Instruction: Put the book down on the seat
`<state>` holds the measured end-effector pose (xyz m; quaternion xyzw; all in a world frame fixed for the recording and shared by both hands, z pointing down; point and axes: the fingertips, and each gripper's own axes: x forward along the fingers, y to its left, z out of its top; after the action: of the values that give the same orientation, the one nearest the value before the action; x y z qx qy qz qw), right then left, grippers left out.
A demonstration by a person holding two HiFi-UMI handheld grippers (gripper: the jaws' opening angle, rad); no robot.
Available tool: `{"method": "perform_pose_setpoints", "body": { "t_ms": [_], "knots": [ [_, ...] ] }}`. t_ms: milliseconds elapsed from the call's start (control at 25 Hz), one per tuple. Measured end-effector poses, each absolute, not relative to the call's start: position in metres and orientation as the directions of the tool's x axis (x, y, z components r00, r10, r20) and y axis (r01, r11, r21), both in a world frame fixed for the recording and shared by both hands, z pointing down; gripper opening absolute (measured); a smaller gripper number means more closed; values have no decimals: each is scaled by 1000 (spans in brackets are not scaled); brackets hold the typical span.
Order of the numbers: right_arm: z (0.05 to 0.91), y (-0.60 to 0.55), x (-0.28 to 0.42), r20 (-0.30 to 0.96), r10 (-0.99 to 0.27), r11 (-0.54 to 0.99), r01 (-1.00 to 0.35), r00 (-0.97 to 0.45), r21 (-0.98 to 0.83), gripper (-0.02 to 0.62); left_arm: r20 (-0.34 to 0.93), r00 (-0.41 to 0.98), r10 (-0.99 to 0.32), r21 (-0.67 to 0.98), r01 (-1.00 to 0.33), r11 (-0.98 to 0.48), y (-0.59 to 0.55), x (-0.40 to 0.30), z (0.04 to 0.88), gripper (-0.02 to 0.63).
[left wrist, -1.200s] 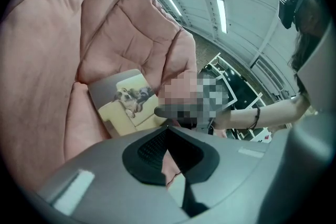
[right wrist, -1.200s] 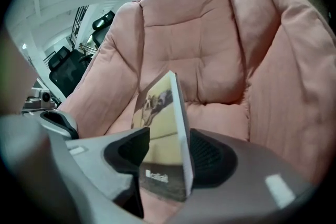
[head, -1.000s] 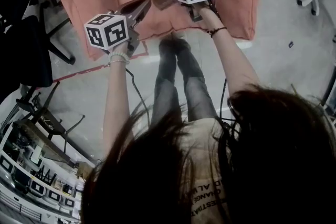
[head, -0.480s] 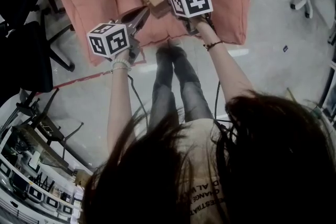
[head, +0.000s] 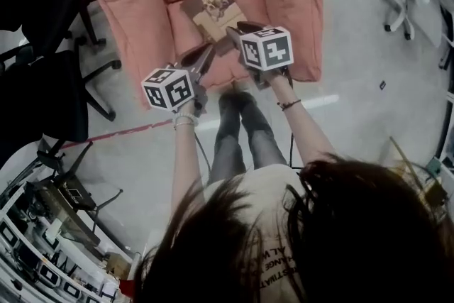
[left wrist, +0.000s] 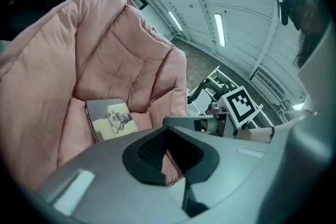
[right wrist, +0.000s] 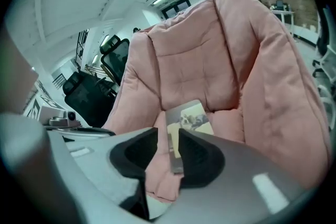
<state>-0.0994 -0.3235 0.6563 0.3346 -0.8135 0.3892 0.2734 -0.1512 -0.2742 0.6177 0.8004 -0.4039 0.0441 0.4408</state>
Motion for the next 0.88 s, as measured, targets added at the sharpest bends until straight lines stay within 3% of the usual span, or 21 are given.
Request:
{"method": "perform_pose_setpoints", "body": {
  "t_ms": [240,880],
  "knots": [
    [595,-306,-98,636,-378,476,-730,-673,-490,101,370,639,-674,668,-687,-285,-264,-147,562,-11],
    [453,-287,-91,449,-504,553,-675,-738,-488,34,260,689,-676,577,-673,-464,-249,-120,438,-11]
  ]
}}
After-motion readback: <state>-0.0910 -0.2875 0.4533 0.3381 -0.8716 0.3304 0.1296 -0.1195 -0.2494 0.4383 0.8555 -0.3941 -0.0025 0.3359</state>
